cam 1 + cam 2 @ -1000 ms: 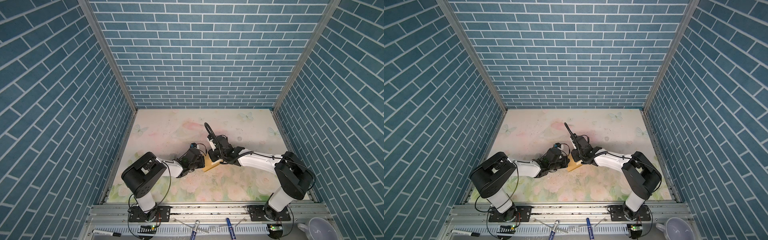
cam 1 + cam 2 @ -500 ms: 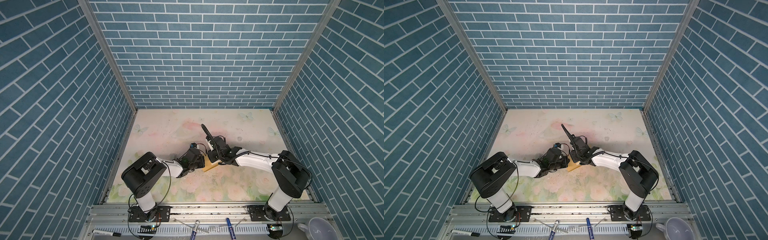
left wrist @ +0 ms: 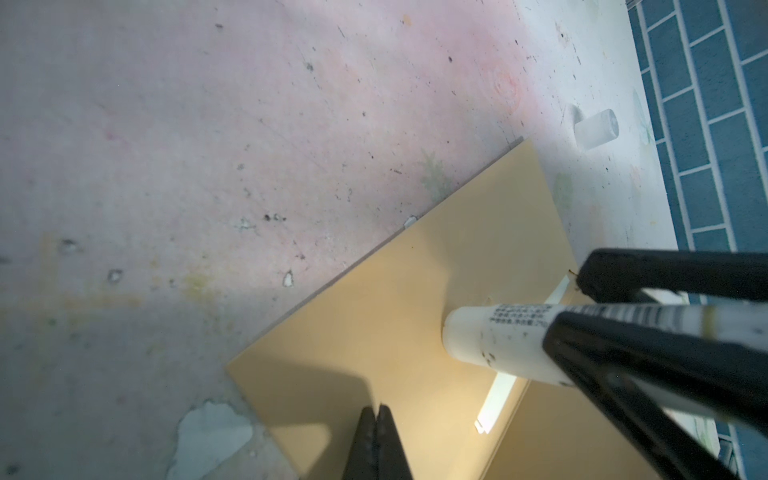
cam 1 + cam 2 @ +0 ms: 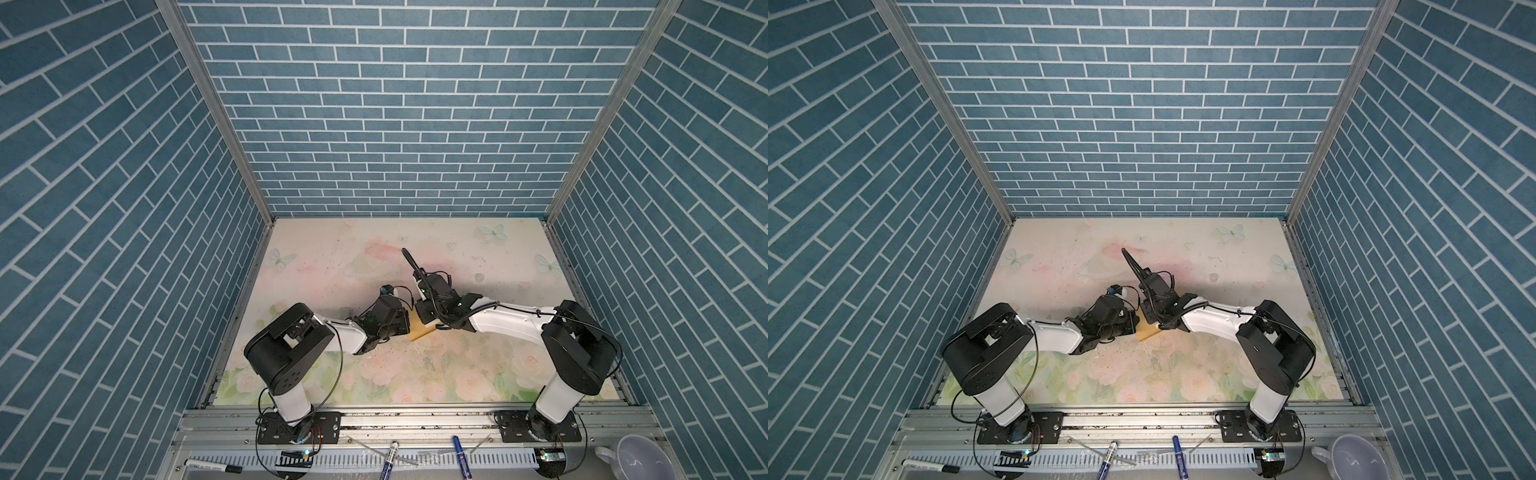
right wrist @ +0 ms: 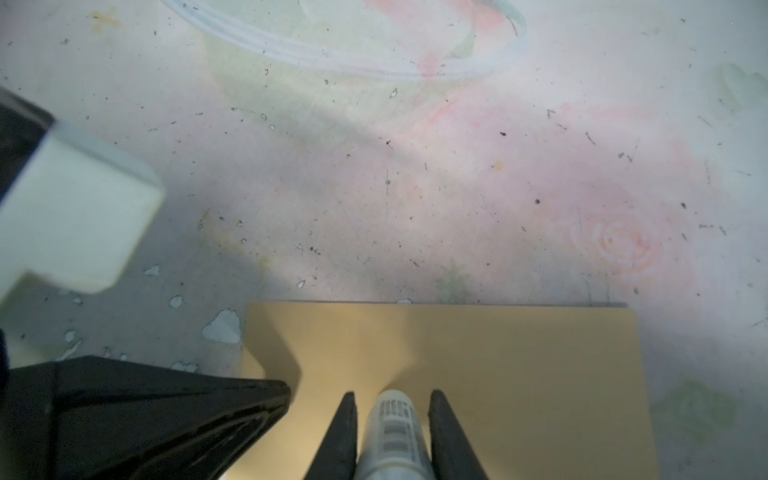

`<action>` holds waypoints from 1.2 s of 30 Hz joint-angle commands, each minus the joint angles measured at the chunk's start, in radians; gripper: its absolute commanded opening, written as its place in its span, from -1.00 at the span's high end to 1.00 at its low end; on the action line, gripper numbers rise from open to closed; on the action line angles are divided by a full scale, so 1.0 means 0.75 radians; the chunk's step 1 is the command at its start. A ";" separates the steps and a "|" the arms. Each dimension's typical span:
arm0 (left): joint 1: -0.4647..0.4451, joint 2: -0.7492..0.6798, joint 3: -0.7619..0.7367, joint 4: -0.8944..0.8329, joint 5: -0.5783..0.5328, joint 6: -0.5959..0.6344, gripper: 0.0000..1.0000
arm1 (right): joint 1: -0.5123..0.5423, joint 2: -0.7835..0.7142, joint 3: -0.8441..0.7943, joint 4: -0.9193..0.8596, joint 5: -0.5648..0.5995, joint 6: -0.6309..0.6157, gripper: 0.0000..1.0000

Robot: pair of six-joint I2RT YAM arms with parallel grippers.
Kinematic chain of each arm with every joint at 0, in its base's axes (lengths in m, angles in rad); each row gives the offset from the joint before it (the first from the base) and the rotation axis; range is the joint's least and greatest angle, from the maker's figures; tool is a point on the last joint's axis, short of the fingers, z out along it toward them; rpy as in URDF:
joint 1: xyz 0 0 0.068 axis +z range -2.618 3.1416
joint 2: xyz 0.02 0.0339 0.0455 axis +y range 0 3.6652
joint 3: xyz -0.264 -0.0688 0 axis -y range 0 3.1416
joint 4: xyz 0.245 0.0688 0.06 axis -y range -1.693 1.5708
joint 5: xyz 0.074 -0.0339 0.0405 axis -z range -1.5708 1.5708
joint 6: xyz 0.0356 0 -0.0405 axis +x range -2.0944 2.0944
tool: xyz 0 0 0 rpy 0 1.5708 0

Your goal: Place the letter into the envelope and seal it

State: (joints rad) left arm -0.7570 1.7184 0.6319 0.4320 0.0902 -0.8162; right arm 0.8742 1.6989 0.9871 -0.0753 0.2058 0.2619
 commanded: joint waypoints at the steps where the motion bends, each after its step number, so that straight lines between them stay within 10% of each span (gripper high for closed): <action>1: 0.007 0.050 -0.001 -0.117 -0.028 0.008 1.00 | -0.009 0.050 0.032 -0.101 0.116 -0.020 1.00; 36: -0.028 0.116 0.133 -0.387 -0.120 0.074 1.00 | -0.075 0.023 -0.037 -0.061 0.180 -0.023 1.00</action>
State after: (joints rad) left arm -0.7776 1.7615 0.7506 0.2890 0.0311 -0.7761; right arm 0.8490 1.7081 0.9890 -0.0650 0.2611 0.2623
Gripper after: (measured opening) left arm 0.046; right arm 0.266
